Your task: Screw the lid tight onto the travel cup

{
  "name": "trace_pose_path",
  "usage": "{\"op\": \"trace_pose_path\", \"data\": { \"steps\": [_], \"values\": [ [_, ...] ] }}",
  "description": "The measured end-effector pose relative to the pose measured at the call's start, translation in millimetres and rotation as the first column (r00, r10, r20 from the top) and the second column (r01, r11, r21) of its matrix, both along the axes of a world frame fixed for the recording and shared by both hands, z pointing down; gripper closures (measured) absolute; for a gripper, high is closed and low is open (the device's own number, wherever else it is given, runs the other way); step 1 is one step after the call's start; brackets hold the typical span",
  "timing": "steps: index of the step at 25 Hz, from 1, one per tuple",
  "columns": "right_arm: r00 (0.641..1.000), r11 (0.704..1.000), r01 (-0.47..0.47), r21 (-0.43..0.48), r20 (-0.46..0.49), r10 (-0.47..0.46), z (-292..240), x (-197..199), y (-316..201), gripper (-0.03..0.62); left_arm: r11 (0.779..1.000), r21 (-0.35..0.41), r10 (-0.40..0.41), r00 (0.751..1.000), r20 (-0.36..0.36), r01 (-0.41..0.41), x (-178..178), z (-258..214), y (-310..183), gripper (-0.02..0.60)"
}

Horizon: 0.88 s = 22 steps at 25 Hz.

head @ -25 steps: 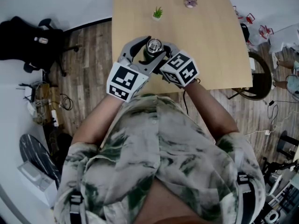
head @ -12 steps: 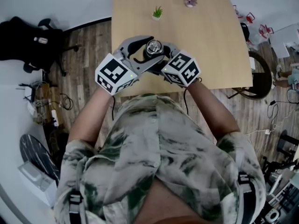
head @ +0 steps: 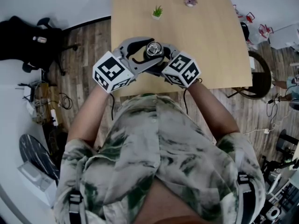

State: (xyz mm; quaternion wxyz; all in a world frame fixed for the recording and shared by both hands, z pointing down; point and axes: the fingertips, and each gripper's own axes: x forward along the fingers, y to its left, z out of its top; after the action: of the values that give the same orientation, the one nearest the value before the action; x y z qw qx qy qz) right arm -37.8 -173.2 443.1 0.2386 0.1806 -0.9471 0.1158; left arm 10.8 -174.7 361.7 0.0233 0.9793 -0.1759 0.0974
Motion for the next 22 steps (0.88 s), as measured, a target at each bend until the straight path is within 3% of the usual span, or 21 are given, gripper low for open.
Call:
{"op": "trace_pose_path", "data": {
  "steps": [22],
  "values": [
    [0.998, 0.999, -0.039, -0.014, 0.048, 0.04, -1.3, 6.8, -1.9, 0.194, 0.998, 0.018, -0.058, 0.998, 0.005, 0.058, 5.5, -4.2, -1.6, 0.318]
  ]
}}
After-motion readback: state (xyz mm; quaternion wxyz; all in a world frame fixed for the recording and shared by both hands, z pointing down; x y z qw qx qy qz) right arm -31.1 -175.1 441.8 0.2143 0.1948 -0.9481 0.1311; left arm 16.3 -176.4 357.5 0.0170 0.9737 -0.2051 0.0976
